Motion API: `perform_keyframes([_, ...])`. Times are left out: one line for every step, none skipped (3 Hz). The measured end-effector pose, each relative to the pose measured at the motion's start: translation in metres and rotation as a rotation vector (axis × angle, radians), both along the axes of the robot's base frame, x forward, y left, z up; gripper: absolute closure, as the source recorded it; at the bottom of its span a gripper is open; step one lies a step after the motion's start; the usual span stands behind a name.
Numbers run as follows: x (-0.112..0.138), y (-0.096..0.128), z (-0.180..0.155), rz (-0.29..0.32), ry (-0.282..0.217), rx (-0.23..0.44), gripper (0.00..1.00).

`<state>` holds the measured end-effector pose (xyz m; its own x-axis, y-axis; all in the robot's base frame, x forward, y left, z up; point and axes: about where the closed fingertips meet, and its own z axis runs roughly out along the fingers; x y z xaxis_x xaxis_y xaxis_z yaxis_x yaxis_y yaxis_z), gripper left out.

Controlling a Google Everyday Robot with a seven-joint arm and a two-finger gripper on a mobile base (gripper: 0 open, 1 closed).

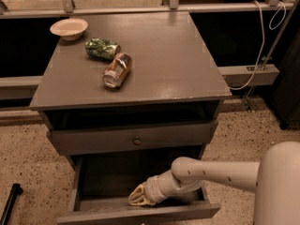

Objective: Open middle drawer

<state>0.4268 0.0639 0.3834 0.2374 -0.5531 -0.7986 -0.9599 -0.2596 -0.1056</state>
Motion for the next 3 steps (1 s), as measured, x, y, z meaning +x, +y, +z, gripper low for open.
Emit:
perform_keyframes([0.003, 0.0, 0.001, 0.0, 0.0, 0.0, 1.0])
perform_keyframes([0.005, -0.014, 0.0, -0.07, 0.006, 0.029, 1.0])
perform_keyframes([0.006, -0.014, 0.002, -0.07, 0.006, 0.029, 1.0])
